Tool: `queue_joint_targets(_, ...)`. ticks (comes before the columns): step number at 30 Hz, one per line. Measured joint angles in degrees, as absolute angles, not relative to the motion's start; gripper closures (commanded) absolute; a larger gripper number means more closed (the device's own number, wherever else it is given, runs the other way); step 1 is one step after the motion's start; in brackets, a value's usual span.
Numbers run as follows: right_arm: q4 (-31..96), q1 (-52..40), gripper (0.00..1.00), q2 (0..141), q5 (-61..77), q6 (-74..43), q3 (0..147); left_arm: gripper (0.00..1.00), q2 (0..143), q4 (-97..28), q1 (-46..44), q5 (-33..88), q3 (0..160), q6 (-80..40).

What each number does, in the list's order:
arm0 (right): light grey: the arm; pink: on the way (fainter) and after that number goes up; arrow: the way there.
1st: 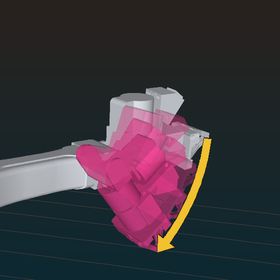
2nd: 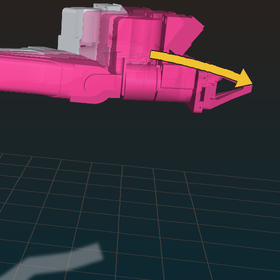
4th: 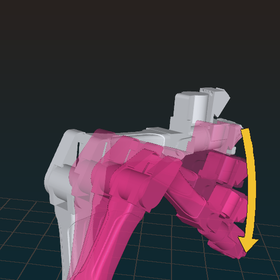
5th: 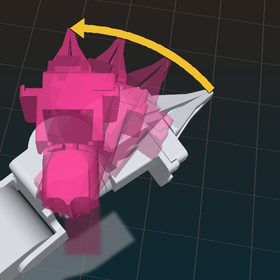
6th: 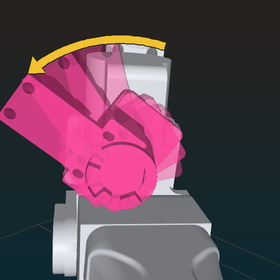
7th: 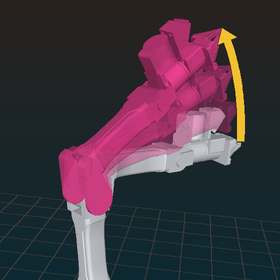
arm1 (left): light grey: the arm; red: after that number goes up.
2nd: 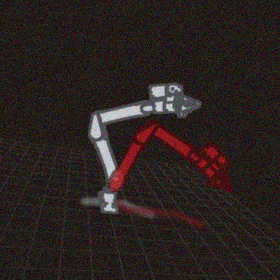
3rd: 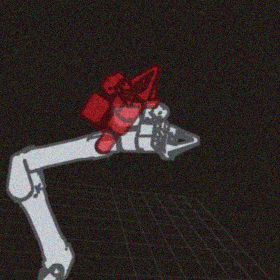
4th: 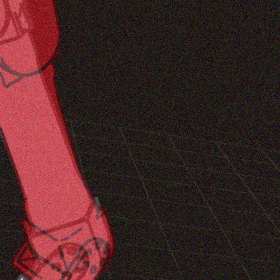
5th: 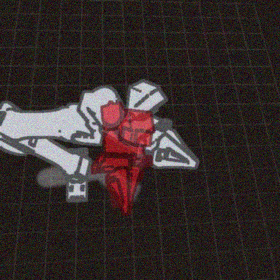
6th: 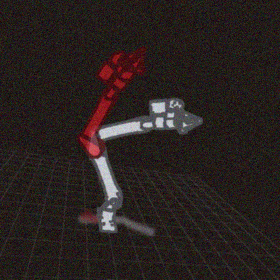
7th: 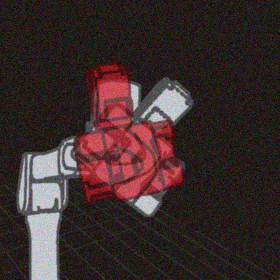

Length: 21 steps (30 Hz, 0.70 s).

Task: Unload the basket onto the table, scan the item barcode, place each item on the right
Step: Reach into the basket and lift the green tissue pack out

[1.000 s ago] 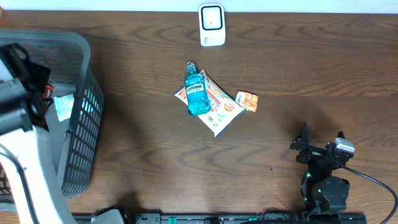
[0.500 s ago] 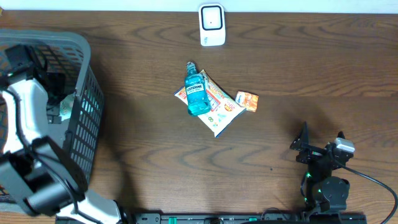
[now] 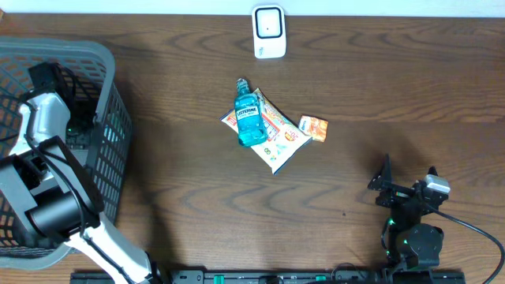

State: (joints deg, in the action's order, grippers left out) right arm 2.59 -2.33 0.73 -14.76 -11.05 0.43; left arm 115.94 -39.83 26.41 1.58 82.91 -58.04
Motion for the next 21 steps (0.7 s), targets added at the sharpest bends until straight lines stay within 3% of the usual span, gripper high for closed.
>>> queue_joint_targets(1, 2.6, -2.3, 0.01, 0.7, -14.8, -11.0, 0.4, 0.93, 116.1, -39.6, 26.4, 1.8, 83.1, -57.8)
queue_joint_targets(14, 2.6, -2.3, 0.01, 0.7, -14.8, -11.0, 0.4, 0.92, 113.0, -44.0, 28.3, 4.0, 81.7, -50.5)
queue_joint_targets(21, 2.6, -2.3, 0.01, 0.7, -14.8, -11.0, 0.4, 0.93, 85.0, -45.6, 37.2, 4.6, 80.4, -49.5)
